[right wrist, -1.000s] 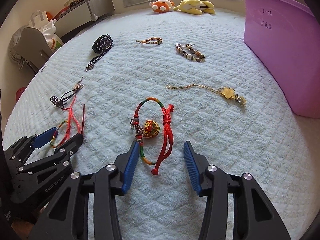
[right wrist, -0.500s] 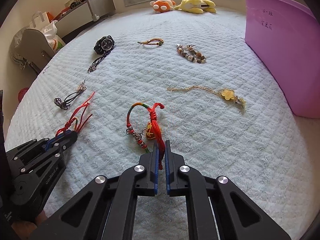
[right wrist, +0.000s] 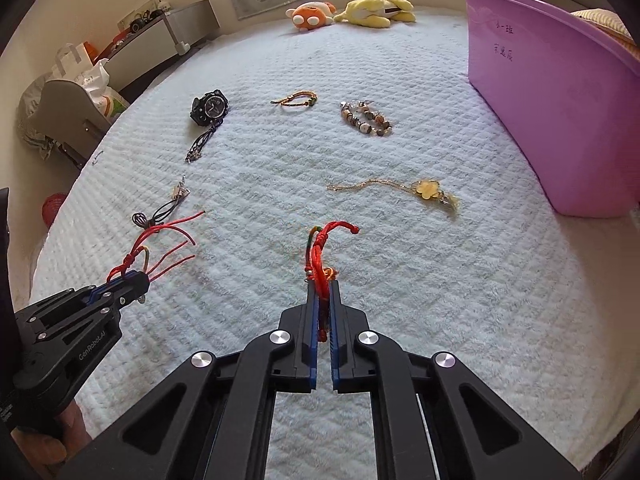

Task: Organize jewelry
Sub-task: 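Grasp the red-string bracelet with the left tool while the right tool grasps the red-string heart bracelet, then carry both red-string bracelets in the two tools over the pink tub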

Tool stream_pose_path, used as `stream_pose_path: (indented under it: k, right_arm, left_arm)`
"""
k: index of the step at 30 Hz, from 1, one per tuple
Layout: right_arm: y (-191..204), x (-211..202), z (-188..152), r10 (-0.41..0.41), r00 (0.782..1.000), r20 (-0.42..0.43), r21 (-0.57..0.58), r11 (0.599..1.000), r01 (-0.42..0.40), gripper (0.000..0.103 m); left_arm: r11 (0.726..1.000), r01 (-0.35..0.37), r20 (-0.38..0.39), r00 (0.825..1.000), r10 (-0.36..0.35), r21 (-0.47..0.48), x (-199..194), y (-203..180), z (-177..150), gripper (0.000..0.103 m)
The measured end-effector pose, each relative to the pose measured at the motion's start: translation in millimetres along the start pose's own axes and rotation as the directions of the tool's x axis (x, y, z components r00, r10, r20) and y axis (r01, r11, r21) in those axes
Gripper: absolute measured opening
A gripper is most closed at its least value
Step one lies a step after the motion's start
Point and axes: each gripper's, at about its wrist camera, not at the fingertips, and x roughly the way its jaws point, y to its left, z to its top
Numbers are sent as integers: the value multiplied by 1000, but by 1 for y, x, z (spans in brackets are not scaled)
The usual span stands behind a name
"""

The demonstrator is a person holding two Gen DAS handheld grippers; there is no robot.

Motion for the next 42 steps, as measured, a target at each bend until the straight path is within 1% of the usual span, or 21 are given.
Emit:
stream_pose_path:
  k: [4, 7, 16, 19, 22, 24, 26, 31, 34, 37, 42]
  right_arm:
    - [-1, -23, 4, 11, 1000, -15, 45, 999, -10, 5]
    - [2, -44, 10, 1, 1000, -11, 56, 998, -1, 5]
    - [8, -118, 34, -10, 1000, 7, 109, 994, 9, 5]
    - [12, -143, 44, -16, 1000, 15, 117, 993, 14, 5]
    - [11, -166, 54, -13, 1000, 23, 148, 989, 9, 5]
    - [7, -180, 60, -14, 1000, 28, 176, 984, 9, 5]
    - [1, -194, 67, -20, 999, 37, 204, 979, 12, 5]
    - [-24, -228, 87, -51, 995, 80, 245, 969, 30, 5]
    - [-44, -246, 100, -72, 991, 116, 256, 966, 40, 5]
    - [-69, -262, 114, -84, 986, 142, 259, 965, 45, 5]
    - [-123, -275, 138, -73, 985, 153, 238, 971, 35, 5]
  left_arm:
    - [1000, -2, 2, 1000, 2, 27, -24, 2, 10, 6]
    - [999, -4, 4, 1000, 4, 42, -43, 5, 18, 6]
    - [996, 27, 8, 1000, -28, 86, -113, 8, 51, 6]
    - [993, 35, 25, 999, -38, 113, -139, 4, 66, 6]
    - [988, 50, 39, 998, -56, 143, -163, -1, 80, 6]
    - [984, 59, 37, 997, -66, 167, -176, -7, 88, 6]
    - [980, 85, 25, 996, -91, 182, -186, -14, 95, 6]
    - [963, 136, 25, 989, -145, 235, -205, -45, 113, 6]
    - [952, 165, 34, 983, -179, 257, -213, -70, 127, 6]
    - [945, 180, 36, 980, -197, 273, -217, -103, 143, 6]
    - [941, 202, 43, 974, -222, 272, -218, -168, 169, 6]
